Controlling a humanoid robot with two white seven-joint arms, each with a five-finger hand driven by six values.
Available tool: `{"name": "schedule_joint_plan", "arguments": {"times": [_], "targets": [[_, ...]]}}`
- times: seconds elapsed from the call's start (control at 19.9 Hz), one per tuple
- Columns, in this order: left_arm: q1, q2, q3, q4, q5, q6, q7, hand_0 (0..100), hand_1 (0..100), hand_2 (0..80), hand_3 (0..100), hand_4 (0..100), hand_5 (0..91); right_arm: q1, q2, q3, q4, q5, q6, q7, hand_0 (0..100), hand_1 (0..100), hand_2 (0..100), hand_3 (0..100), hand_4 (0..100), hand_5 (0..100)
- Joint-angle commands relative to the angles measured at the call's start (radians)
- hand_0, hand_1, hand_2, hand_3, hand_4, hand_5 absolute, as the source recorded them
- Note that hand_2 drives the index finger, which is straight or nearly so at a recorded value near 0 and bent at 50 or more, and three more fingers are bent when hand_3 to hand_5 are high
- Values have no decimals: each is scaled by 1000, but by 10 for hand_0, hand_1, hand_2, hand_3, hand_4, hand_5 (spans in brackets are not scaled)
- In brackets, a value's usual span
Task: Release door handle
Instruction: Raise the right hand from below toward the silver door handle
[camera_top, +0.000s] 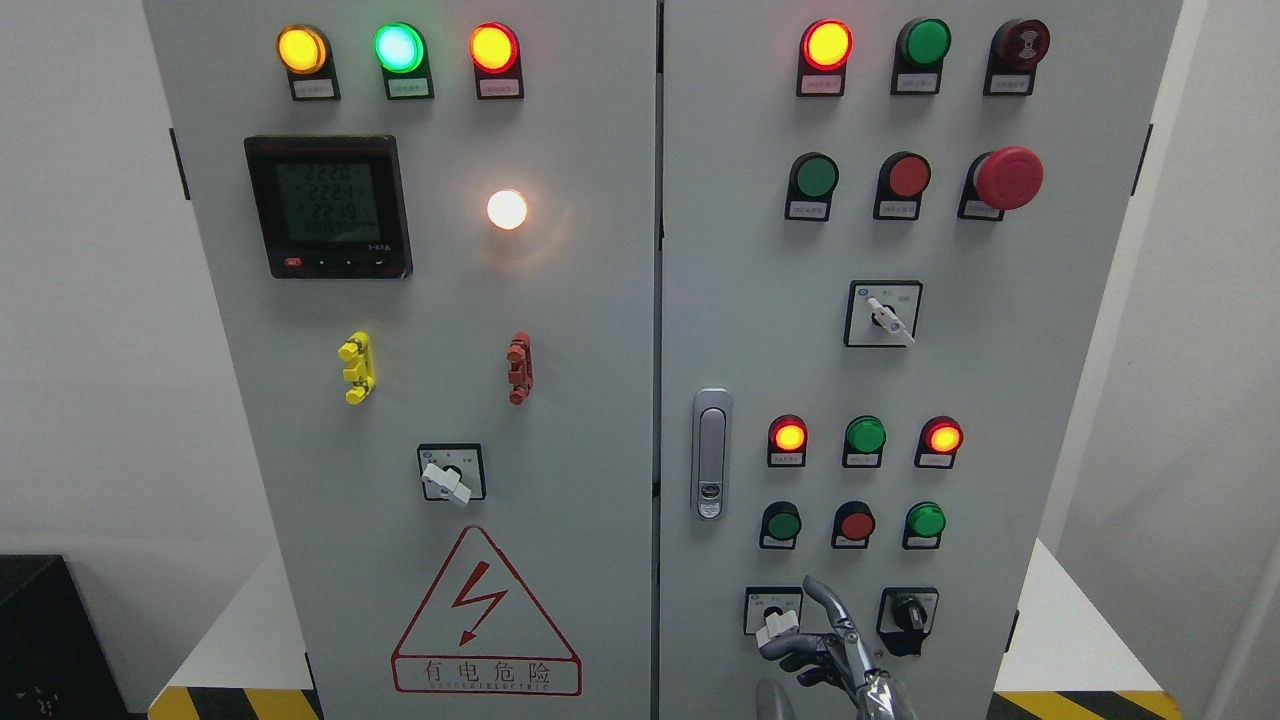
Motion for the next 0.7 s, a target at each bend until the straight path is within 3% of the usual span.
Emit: {"name": "schedule_joint_plan", "arguments": {"times": [0.0, 0.1, 0.65], "targets": [[0, 0, -20, -17, 0, 0, 0, 0, 0, 24, 82, 12, 0, -40, 2, 50, 61, 225, -3, -38, 430, 309, 0, 995, 1000, 998], [0, 0, -20, -17, 0, 0, 0, 0, 0, 25, 80, 12, 0, -60, 2, 61, 76, 292, 0, -57, 416, 314, 0, 1000, 1000, 998], [0, 0, -20, -17, 0, 0, 0, 0, 0, 23, 82, 11, 0, -160, 5, 80, 162, 484, 44, -43, 402, 341, 0, 1000, 997, 1000]]}}
